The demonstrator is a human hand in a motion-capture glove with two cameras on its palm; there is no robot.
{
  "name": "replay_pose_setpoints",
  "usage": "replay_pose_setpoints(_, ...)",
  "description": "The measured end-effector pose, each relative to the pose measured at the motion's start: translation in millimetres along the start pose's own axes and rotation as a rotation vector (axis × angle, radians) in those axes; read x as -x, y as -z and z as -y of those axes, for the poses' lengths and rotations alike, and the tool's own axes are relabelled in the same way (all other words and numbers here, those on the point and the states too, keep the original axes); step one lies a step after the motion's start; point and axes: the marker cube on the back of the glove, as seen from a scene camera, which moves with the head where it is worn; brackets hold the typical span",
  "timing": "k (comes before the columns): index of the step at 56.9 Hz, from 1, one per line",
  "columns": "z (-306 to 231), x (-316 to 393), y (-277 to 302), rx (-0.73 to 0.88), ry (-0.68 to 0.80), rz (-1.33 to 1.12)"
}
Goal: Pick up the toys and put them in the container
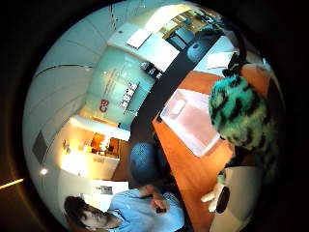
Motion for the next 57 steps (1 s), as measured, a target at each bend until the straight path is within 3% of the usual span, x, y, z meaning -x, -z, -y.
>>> replay_pose_setpoints(5,20.1,28.1,-19.8,0.058,0.032,-0.022)
replay_pose_setpoints(11,23.3,40.2,-42.8,0.297,0.008,-0.093)
replay_pose_setpoints(17,14.0,22.0,-41.5,0.286,-0.018,-0.141)
replay_pose_setpoints(41,-99.3,-164.8,3.5,0.448,-0.392,-0.335)
replay_pose_setpoints(57,-173.4,-255.4,-53.6,0.589,-0.513,-0.335)
